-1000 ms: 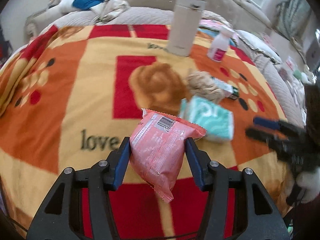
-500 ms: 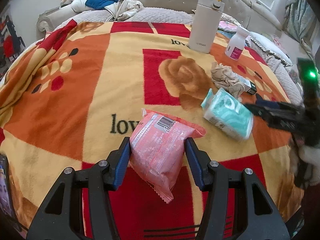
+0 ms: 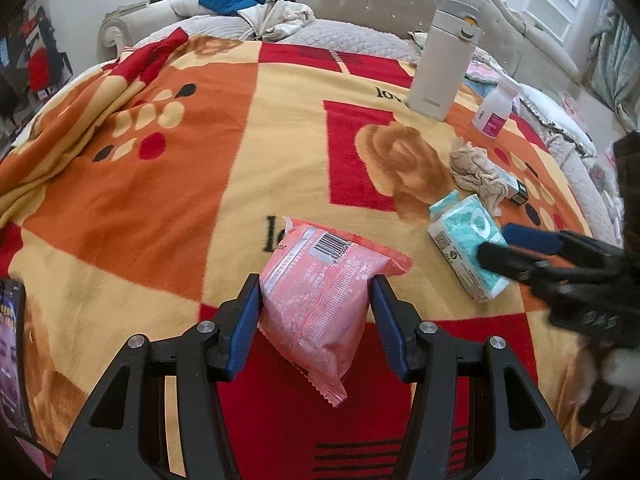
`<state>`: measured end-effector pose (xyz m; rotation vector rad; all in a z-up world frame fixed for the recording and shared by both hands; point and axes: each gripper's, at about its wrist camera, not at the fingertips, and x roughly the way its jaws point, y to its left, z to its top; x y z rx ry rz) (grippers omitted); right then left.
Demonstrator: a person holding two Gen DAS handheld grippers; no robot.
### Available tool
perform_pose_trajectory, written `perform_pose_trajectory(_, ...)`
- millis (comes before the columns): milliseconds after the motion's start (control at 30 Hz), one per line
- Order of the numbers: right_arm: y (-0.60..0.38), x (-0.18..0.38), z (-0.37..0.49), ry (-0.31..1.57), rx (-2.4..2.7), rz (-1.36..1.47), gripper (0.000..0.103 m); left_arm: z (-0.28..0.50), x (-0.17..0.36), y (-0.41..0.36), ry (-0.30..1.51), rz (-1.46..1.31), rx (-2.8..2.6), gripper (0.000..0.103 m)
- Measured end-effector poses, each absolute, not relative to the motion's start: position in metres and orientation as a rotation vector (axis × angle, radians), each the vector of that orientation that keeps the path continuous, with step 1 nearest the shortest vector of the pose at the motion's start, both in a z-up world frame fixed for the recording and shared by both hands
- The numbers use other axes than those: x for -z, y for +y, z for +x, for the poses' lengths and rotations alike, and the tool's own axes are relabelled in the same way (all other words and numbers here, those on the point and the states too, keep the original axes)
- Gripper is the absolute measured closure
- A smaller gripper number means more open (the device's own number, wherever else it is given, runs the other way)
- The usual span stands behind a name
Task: Collect trash
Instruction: 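Grasp the pink wrapper with the left tool while the right tool grasps the teal tissue pack, then carry the pink wrapper and teal tissue pack over the black bin and open both tools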
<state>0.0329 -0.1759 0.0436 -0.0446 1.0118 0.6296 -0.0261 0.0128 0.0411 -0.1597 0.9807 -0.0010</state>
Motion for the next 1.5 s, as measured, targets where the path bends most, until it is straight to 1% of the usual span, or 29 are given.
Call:
perform_pose_trajectory(67, -0.164, -0.036, 0.035, 1.015, -0.623, -0.076, 0.038, -0.028, -0.042, 0.013, 0.980, -0.162, 0.001, 0.050)
perform_pose_trajectory(133, -0.160, -0.029, 0.035, 1.016, -0.603, -0.107, 0.055, -0.031, -0.043, 0.011, 0.978, -0.160, 0.001, 0.050)
perform_pose_trajectory(233, -0.170, -0.030, 0.031, 1.003, -0.613, -0.105, 0.058, -0.034, -0.043, 0.007, 0.974, -0.163, 0.008, 0.050)
perform_pose_trajectory(533, -0.232, -0.064, -0.010, 0.925, -0.589, -0.046, 0.058, -0.043, -0.053, -0.032, 0.947, -0.144, 0.050, 0.050)
perform_pose_trajectory(800, -0.284, -0.072, -0.046, 0.899, -0.517, -0.016, 0.058, -0.051, -0.058, -0.084, 0.942, -0.120, 0.118, 0.050)
perform_pose_trajectory(1500, -0.459, -0.087, -0.105, 0.843, -0.224, 0.121, 0.058, -0.068, -0.076, -0.264, 0.926, 0.014, 0.385, 0.050)
